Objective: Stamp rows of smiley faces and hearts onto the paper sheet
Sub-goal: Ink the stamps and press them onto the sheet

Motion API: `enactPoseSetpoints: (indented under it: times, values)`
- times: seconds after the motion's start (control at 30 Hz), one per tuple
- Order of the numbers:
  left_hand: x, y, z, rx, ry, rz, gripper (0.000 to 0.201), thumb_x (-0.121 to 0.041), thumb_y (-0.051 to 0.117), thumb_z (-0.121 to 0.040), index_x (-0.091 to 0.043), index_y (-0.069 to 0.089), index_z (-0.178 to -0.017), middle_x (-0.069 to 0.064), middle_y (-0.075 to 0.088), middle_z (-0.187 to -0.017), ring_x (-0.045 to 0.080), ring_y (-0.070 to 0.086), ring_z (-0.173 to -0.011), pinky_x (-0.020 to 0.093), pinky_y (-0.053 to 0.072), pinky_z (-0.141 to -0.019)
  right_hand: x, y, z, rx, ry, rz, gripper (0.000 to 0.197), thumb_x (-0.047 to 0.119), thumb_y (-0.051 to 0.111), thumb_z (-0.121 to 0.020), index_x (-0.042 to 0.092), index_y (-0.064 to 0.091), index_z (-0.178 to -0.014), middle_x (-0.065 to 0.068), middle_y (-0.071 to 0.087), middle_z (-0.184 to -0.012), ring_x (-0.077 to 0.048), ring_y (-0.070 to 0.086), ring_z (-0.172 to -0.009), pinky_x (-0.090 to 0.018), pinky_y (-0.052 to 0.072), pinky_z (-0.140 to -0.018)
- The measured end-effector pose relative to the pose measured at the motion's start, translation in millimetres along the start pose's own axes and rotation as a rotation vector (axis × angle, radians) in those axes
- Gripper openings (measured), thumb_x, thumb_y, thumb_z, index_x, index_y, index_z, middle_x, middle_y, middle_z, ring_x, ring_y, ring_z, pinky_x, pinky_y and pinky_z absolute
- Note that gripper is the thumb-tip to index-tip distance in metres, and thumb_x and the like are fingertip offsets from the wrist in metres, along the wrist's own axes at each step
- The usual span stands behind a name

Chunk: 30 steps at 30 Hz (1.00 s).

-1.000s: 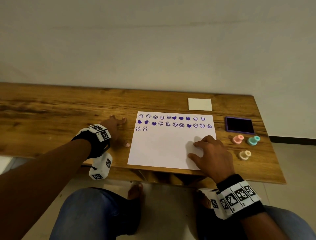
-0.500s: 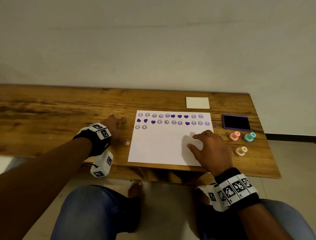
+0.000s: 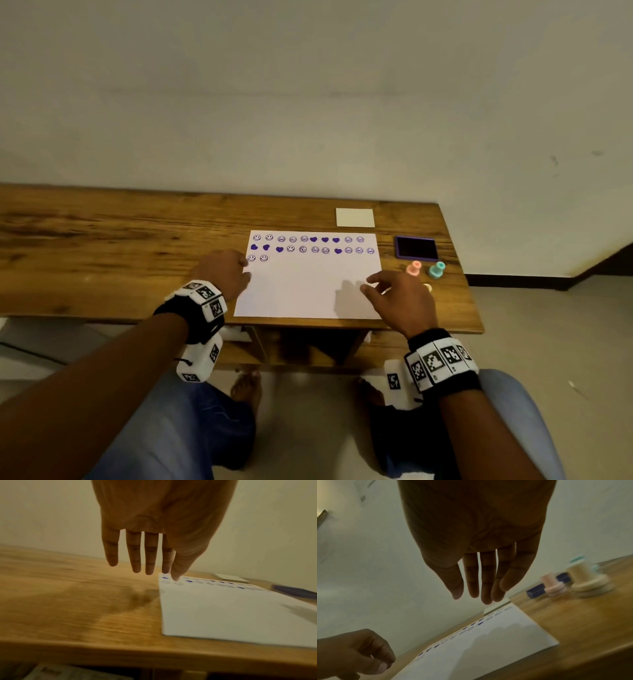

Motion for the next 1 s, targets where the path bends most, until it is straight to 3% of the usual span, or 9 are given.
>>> enactPoseSetpoints:
  times: [0.13,0.33,0.43,0.53,0.73,0.87,1.0]
  values:
    - [-59.1,16.5,24.1,-0.007,0.137,0.085,0.026,-0.044,0.060,-0.084,-0.033,0.066,-0.106,-0.005,0.066,-0.120,0.020,0.060,-0.110,0.037,0.051,-0.092,-48.6,-25.7,5.0,-0.054,0.117,-0.057,0.031,0.046,0.067,-0.089,0.026,0.071,-0.113,0.006,0.072,-0.095,-0.010,0.062,-0.085,-0.027,0.048,-0.072]
    - [-177.4,61.7,45.0,0.026,0.362,0.207,0.023,-0.038,0.065,-0.084,-0.027,0.071,-0.103,-0.004,0.066,-0.116,0.019,0.054,-0.115,0.036,0.043,-0.098,-134.0,-61.0,-1.0,-0.255,0.299,-0.269,0.027,0.039,0.072,-0.087,0.023,0.076,-0.108,0.002,0.072,-0.093,-0.015,0.065,-0.088,-0.026,0.041,-0.073]
    - [-229.4,81.2,50.7,0.035,0.467,0.194,0.027,-0.037,0.065,-0.084,-0.026,0.070,-0.108,-0.003,0.062,-0.123,0.018,0.048,-0.119,0.035,0.040,-0.102,-147.7,-68.5,-11.1,-0.330,0.295,-0.307,0.026,0.035,0.073,-0.087,0.024,0.074,-0.110,0.002,0.073,-0.097,-0.013,0.065,-0.089,-0.025,0.044,-0.075]
    - [-264.7,92.6,52.1,0.030,0.523,0.135,0.034,-0.035,0.064,-0.086,-0.024,0.067,-0.118,0.002,0.057,-0.130,0.022,0.045,-0.123,0.035,0.039,-0.102,-142.9,-67.1,-23.5,-0.363,0.251,-0.329,0.029,0.028,0.073,-0.087,0.021,0.071,-0.115,0.003,0.071,-0.109,-0.016,0.065,-0.103,-0.025,0.048,-0.084]
    - [-297.0,108.8,48.6,0.083,0.559,-0.022,0.044,-0.031,0.064,-0.084,-0.022,0.058,-0.127,0.005,0.051,-0.132,0.026,0.044,-0.121,0.034,0.041,-0.099,-105.0,-51.6,-41.6,-0.255,0.111,-0.150,0.042,0.024,0.071,-0.089,0.020,0.063,-0.131,-0.001,0.060,-0.137,-0.021,0.055,-0.126,-0.034,0.046,-0.100]
    - [-298.8,114.7,46.2,0.153,0.559,-0.051,0.037,-0.027,0.067,-0.084,-0.023,0.061,-0.120,0.004,0.054,-0.120,0.026,0.050,-0.110,0.034,0.046,-0.092,-99.9,-38.3,-51.2,-0.186,0.091,-0.112,0.043,0.031,0.069,-0.090,0.021,0.062,-0.131,-0.001,0.059,-0.138,-0.020,0.054,-0.128,-0.035,0.045,-0.104]
    - [-301.2,113.1,41.4,0.178,0.555,-0.058,0.036,-0.026,0.071,-0.083,-0.020,0.061,-0.117,0.006,0.054,-0.119,0.029,0.052,-0.107,0.035,0.044,-0.090,-89.1,-29.0,-55.6,-0.164,0.063,-0.022,0.037,0.031,0.066,-0.092,0.023,0.065,-0.127,0.001,0.064,-0.131,-0.019,0.058,-0.122,-0.031,0.046,-0.097]
Point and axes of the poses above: each hand's wrist, its own z-axis away from the middle knuckle, its own y-axis out of the palm, x = y × z, the point moved 10 cm from there along -z, towards the middle knuckle
